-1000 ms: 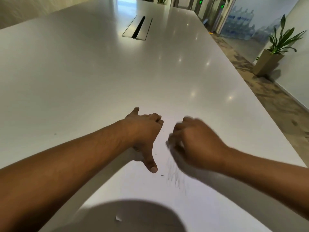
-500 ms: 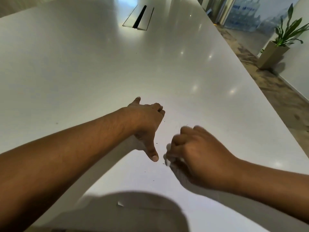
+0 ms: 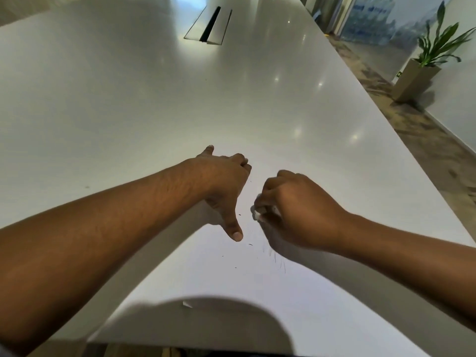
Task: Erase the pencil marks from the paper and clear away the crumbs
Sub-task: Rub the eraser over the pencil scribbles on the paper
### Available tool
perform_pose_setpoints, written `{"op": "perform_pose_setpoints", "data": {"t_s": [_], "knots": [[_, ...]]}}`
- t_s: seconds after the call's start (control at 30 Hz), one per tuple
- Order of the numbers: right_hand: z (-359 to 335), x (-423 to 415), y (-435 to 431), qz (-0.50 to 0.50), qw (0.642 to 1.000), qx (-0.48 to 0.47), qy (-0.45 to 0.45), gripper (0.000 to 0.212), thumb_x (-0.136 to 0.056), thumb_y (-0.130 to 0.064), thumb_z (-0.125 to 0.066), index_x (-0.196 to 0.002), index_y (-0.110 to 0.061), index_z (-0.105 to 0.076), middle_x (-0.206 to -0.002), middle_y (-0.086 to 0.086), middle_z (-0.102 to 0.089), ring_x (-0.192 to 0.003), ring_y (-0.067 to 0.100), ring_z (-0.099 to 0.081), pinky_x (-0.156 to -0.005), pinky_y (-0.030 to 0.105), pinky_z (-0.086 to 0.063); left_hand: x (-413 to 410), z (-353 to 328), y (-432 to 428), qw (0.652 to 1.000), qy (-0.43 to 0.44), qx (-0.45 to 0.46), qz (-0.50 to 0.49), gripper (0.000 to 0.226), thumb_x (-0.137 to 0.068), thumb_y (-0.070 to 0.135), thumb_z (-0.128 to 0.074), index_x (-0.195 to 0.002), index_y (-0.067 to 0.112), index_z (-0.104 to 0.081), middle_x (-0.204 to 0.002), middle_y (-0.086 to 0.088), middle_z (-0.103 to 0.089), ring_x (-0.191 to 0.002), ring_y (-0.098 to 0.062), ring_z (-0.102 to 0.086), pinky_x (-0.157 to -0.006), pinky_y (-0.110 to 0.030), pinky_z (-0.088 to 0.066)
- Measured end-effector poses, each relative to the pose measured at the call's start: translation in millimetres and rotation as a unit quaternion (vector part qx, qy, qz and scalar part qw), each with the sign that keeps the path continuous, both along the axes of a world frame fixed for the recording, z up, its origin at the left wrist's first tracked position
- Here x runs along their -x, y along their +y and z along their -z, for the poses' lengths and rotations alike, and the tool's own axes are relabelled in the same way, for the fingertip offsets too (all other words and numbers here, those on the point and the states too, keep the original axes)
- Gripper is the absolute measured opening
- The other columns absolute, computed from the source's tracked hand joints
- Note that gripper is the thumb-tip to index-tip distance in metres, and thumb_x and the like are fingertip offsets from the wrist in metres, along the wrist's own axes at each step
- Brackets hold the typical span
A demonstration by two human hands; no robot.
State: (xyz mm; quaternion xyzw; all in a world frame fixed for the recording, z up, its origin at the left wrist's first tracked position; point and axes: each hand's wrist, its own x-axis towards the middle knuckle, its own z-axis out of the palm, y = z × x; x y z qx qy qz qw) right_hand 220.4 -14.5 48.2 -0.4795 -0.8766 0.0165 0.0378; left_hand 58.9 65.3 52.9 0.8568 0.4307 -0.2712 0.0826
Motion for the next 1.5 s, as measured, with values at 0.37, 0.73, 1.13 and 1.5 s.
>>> {"op": "perform_pose_setpoints", "data": {"t_s": [0.37, 0.73, 1.13, 1.5], "knots": [[-11.5, -5.4, -21.8, -0.03, 0.999, 0.0, -0.019, 0.015, -0.089, -0.039, -0.056, -0.082, -0.036, -0.069, -0.074, -0.013, -0.06, -0.075, 0.016, -0.049, -0.06, 0.033, -0.041, -2.9, -0.4, -3.8, 1.0, -0.01, 0.002, -0.002, 0.15, -0.047, 0.082, -0.077, -0.158, 0.017, 0.0, -0.165, 0.001, -0.004, -0.149, -0.02, -0.018, -0.119, -0.059, 0.0], [-3.6, -8.1, -74.1, -0.034, 0.993, 0.113, 0.014, 0.017, -0.091, -0.033, -0.05, -0.089, -0.033, -0.067, -0.081, -0.012, -0.054, -0.078, 0.011, -0.046, -0.066, 0.03, -0.046, -6.1, -0.9, -4.4, 1.0, 0.005, -0.015, 0.008, 0.151, -0.047, 0.083, -0.075, -0.158, 0.017, 0.001, -0.166, 0.0, -0.003, -0.149, -0.022, -0.02, -0.119, -0.06, 0.0], [32.9, -24.8, -38.4, 0.17, 0.836, 0.178, 0.49, 0.021, -0.088, -0.007, -0.061, -0.093, -0.024, -0.072, -0.093, 0.001, -0.073, -0.088, 0.016, -0.071, -0.076, 0.034, -0.055, 19.9, 3.9, -15.8, 0.995, -0.096, -0.027, -0.013, 0.142, -0.056, 0.083, -0.071, -0.158, 0.018, 0.003, -0.166, 0.006, 0.007, -0.152, -0.012, 0.0, -0.121, -0.052, 0.007], [44.2, -24.1, -45.1, 0.182, 0.749, 0.172, 0.613, 0.017, -0.071, 0.01, -0.053, -0.072, -0.007, -0.05, -0.077, 0.016, -0.063, -0.062, 0.033, -0.047, -0.059, 0.039, -0.037, 71.5, 34.7, -53.5, 0.886, -0.438, -0.068, -0.135, 0.133, -0.041, 0.097, -0.047, -0.154, 0.032, -0.026, -0.153, 0.03, -0.017, -0.134, 0.02, 0.0, -0.122, -0.027, -0.01]]}}
